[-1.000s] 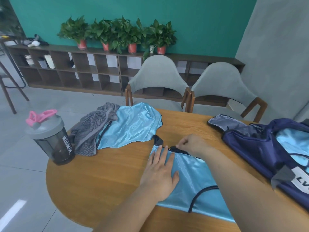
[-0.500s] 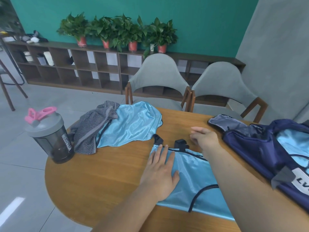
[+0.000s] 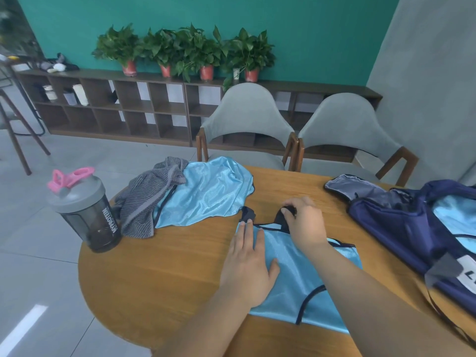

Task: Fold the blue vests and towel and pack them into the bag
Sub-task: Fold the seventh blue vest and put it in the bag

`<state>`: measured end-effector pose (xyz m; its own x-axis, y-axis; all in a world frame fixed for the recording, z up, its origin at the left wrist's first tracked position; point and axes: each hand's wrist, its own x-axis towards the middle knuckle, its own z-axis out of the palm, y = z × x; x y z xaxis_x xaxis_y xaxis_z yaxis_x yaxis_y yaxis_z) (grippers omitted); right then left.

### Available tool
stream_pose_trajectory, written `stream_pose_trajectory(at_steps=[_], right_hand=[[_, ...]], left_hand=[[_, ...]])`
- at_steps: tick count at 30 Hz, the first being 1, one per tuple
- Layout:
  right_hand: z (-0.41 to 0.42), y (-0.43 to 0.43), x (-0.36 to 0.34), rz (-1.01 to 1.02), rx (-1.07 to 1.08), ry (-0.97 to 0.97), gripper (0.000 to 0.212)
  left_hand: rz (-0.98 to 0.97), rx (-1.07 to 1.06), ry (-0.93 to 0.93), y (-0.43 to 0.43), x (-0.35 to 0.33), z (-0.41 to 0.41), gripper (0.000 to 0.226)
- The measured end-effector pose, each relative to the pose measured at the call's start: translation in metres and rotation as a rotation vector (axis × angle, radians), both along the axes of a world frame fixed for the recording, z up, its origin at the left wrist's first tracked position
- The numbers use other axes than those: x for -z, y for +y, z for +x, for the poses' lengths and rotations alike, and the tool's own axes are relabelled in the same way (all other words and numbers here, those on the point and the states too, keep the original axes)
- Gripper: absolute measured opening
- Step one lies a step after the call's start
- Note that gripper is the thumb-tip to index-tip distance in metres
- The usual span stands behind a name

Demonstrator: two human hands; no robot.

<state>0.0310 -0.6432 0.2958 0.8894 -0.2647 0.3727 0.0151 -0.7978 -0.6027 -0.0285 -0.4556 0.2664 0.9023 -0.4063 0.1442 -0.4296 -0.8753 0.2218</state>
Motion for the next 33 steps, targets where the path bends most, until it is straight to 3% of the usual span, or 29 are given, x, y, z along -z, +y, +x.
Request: stream_pose_trajectory(at_steps=[3, 5, 9, 13, 19, 23, 25, 29, 33], right_hand=[[-0.022, 0.003, -0.005, -0.104, 0.045, -0.237, 0.020], [-0.044, 0.001, -0.003, -0.189, -0.041, -0.319, 0.017], [-0.081, -0.015, 0.029, -0.296, -0.289, -0.082, 0.017], [-0.096, -0.049, 0.035, -0.295, -0.290, 0.060, 0.029], [-0.124, -0.077, 0.033, -0.521, -0.194, 0.110, 0.037], [-0.131, -0.097, 0.030, -0.336, 0.146, 0.045, 0.038], [-0.129, -0.104, 0.023, -0.196, 0.240, 0.111, 0.038], [-0.122, -0.107, 0.008, -0.079, 0.162, 0.286, 0.026], [-0.116, -0.105, -0.003, 0.083, 0.218, 0.169, 0.012]], left_hand=[[0.064, -0.016, 0.030, -0.001, 0.004, 0.004, 0.086], [0.092, -0.024, 0.056, -0.002, 0.006, 0.006, 0.087], [0.104, -0.024, 0.100, -0.003, 0.005, 0.010, 0.088], [0.077, -0.036, 0.111, -0.001, 0.004, 0.010, 0.085], [0.104, -0.082, 0.094, 0.001, -0.002, 0.003, 0.082], [0.056, 0.017, -0.168, 0.005, -0.004, -0.003, 0.061], [-0.036, 0.139, -0.247, 0.003, -0.004, -0.002, 0.046], [-0.036, 0.241, -0.039, -0.003, -0.010, -0.001, 0.055], [0.134, 0.218, 0.109, -0.002, -0.006, -0.004, 0.075]])
